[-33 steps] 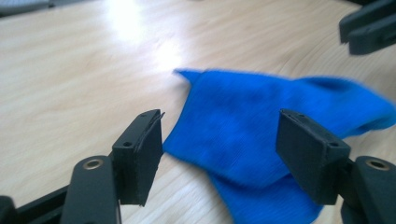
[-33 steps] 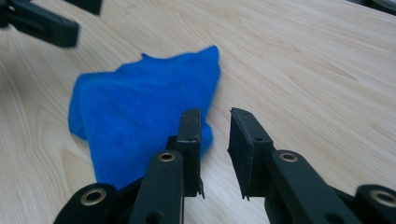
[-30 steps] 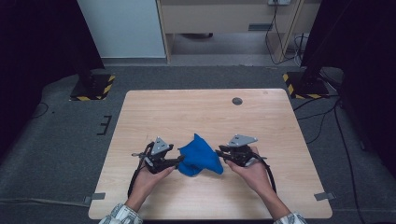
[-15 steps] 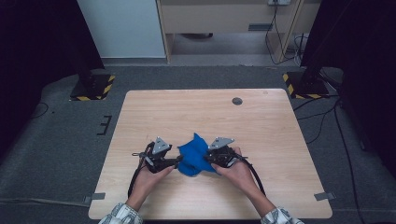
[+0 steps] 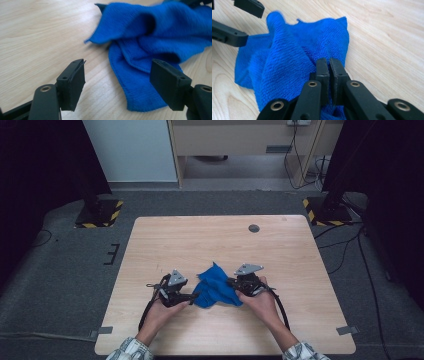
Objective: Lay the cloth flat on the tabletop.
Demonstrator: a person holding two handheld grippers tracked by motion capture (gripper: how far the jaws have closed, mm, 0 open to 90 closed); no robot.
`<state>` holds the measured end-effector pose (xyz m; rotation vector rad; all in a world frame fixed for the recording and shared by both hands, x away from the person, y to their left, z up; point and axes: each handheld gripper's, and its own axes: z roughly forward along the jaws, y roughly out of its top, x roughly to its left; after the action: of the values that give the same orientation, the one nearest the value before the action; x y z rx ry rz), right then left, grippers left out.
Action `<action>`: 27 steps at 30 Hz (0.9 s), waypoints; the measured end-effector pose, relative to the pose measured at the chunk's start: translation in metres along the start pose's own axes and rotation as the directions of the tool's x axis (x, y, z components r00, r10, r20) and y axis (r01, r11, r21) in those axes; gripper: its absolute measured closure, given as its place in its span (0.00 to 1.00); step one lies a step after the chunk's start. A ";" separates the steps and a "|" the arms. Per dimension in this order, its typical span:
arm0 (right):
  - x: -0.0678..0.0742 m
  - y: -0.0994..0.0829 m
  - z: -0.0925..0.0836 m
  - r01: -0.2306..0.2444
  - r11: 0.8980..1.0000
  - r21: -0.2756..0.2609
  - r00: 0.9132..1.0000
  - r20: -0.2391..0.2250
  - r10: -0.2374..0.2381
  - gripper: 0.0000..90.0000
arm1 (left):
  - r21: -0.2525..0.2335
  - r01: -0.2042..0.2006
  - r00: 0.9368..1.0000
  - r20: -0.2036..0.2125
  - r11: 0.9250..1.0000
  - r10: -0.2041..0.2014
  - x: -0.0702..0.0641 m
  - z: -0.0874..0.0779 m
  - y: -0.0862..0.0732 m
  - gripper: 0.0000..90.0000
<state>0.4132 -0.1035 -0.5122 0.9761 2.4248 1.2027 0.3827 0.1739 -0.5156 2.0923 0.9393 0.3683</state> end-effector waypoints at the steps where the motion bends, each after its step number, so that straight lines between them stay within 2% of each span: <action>1: -0.001 -0.001 0.001 0.002 1.000 0.010 1.000 -0.002 -0.002 0.96 | 0.000 0.000 1.000 0.000 1.000 0.000 0.000 0.000 0.000 0.31; 2: -0.001 -0.002 0.002 0.005 1.000 0.015 1.000 0.004 -0.005 0.96 | 0.018 -0.013 1.000 -0.001 1.000 0.013 -0.002 0.003 0.000 0.32; 6: -0.001 -0.002 0.001 0.008 1.000 0.013 1.000 -0.001 -0.008 0.97 | 0.033 -0.011 1.000 0.000 0.999 0.011 -0.001 0.007 0.000 0.35; 7: 0.000 -0.002 0.001 0.006 1.000 0.011 1.000 -0.006 -0.005 0.97 | 0.011 -0.007 1.000 -0.020 1.000 0.007 -0.001 0.007 0.002 0.37; 8: 0.000 -0.002 0.001 0.010 1.000 0.007 1.000 -0.007 -0.010 0.97 | -0.012 -0.001 1.000 -0.020 1.000 0.001 -0.001 0.006 0.005 0.38; 9: 0.000 -0.002 0.001 0.010 1.000 0.007 1.000 -0.007 -0.010 0.97 | -0.012 -0.001 1.000 -0.020 1.000 0.001 -0.001 0.006 0.005 0.40; 11: 0.002 -0.001 0.000 0.018 1.000 0.003 1.000 -0.011 -0.018 0.97 | -0.040 0.003 1.000 0.000 0.999 -0.003 -0.003 0.006 0.008 0.42; 13: 0.002 -0.002 0.001 0.024 1.000 0.016 1.000 -0.016 -0.024 0.97 | -0.021 -0.009 1.000 0.029 1.000 0.010 -0.008 0.012 0.009 0.45; 17: 0.003 -0.003 0.004 0.026 0.999 0.034 1.000 -0.016 -0.026 0.97 | 0.011 -0.018 0.999 0.040 1.000 0.018 -0.012 0.021 0.011 0.52; 21: 0.003 -0.004 0.005 0.025 0.999 0.035 1.000 -0.016 -0.024 0.97 | 0.016 -0.012 0.998 0.054 1.000 0.011 -0.013 0.028 0.013 0.55; 24: 0.004 -0.004 0.006 0.029 0.999 0.035 0.999 -0.020 -0.028 0.97 | 0.027 -0.037 0.998 0.057 0.999 0.036 -0.018 0.031 0.014 0.58; 25: 0.004 -0.004 0.005 0.031 0.999 0.036 0.999 -0.022 -0.030 0.97 | 0.028 -0.058 0.997 0.047 0.998 0.057 -0.021 0.032 0.015 0.60; 27: 0.004 -0.004 0.005 0.033 0.999 0.030 0.999 -0.023 -0.033 0.97 | 0.035 -0.061 0.997 0.045 0.997 0.060 -0.021 0.032 0.015 0.65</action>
<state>0.4107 -0.0993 -0.5182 0.9323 2.4733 1.1755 0.3927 0.1346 -0.5239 2.1571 0.8644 0.3376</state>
